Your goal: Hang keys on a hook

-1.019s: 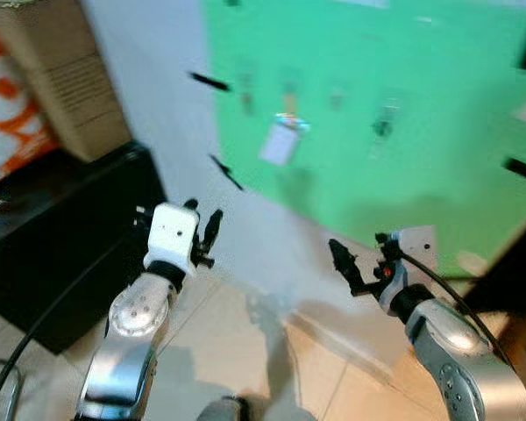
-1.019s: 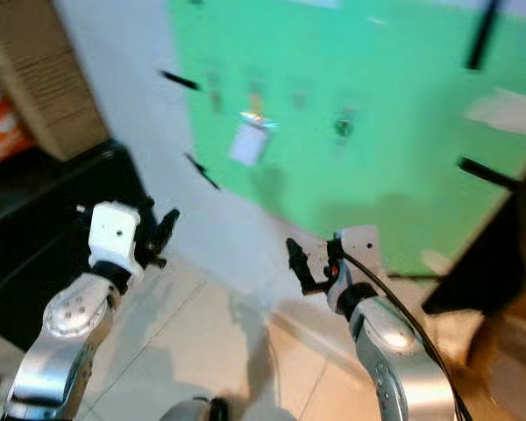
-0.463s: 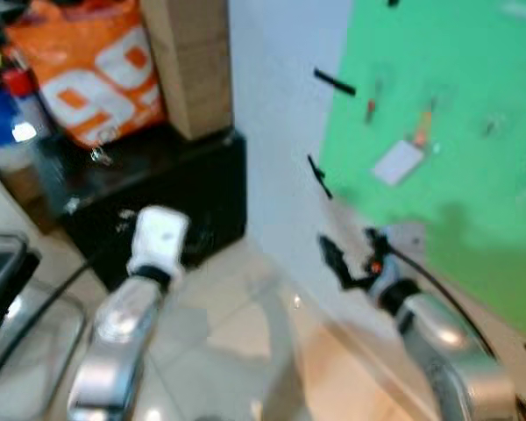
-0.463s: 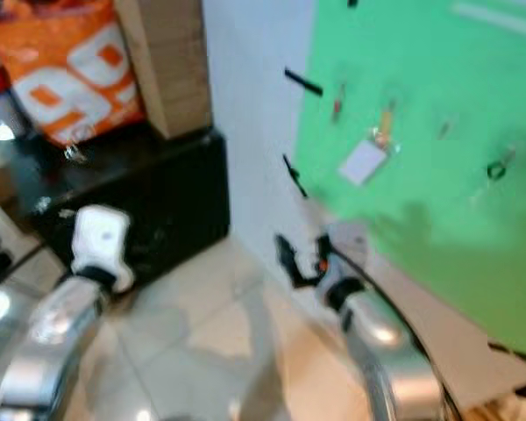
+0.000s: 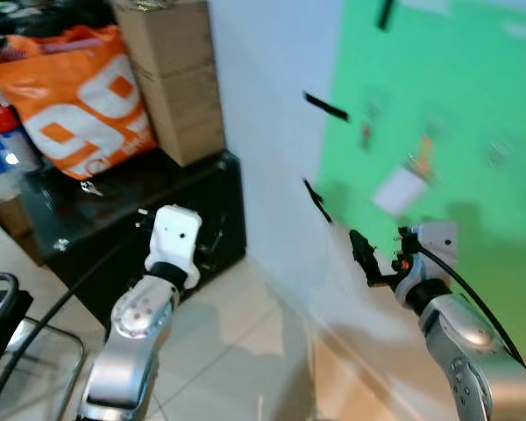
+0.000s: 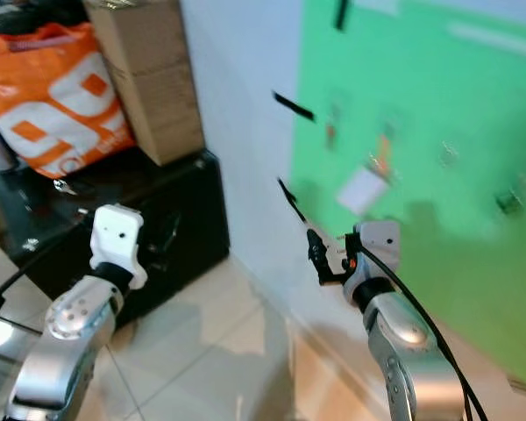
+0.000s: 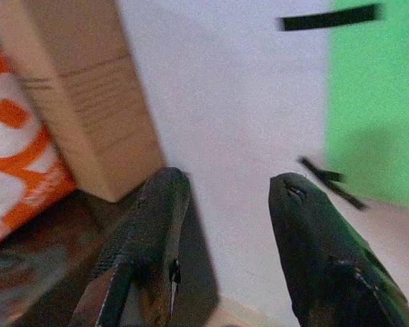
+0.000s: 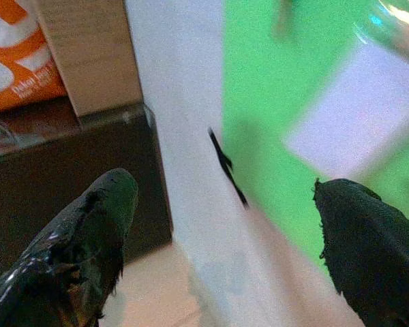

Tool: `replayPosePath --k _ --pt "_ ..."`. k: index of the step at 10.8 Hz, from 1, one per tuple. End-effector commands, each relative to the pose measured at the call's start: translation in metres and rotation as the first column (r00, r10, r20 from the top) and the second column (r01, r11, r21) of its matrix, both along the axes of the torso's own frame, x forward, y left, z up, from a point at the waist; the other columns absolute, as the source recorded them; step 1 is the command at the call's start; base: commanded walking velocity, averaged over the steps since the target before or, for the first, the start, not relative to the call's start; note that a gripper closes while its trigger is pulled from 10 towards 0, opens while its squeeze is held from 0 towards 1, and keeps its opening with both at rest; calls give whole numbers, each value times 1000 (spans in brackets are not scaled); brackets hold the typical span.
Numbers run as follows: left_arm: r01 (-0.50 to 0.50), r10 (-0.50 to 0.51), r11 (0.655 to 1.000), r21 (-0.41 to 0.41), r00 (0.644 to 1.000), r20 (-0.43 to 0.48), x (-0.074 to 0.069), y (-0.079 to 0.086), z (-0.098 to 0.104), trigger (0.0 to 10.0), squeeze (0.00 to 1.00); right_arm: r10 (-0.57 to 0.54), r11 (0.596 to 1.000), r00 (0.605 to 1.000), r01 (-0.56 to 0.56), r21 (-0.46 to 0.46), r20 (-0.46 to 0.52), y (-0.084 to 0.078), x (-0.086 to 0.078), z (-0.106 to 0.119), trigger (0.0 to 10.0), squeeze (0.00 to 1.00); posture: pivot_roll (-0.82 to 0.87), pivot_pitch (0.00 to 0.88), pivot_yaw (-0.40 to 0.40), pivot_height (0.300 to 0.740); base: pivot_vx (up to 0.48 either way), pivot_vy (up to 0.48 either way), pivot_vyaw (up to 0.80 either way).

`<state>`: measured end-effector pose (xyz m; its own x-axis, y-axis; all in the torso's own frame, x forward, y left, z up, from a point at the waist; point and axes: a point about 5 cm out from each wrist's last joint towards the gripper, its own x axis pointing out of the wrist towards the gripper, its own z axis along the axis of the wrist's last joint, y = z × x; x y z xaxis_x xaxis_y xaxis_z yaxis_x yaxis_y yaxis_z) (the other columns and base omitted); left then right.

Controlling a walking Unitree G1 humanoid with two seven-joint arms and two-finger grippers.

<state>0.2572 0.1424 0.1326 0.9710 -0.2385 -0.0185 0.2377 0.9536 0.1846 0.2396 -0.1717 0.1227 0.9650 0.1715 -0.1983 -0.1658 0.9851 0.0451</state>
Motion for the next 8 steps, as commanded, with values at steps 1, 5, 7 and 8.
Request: replayPosePath --k 1,5,7,8 --pt "-36 36 999 20 999 5 2 9 0 10000 0 -1 1000 1000 1 -2 6 1 0 -1 10000 0 -49 0 32 740 315 0 0" --pt "-49 48 998 27 999 10 0 14 -3 10000 0 2 1000 1000 -2 -18 25 -5 -1 -3 10000 0 -42 0 29 740 312 0 400" --pt "-55 55 998 26 998 7 -3 16 -7 10000 0 29 1000 999 -29 -10 30 -4 -2 -4 10000 0 -40 0 30 740 315 0 800" --pt "-57 57 998 26 998 3 -5 17 -8 10000 0 40 999 999 -40 -8 33 -3 -2 -4 10000 0 -36 0 30 740 311 0 800"
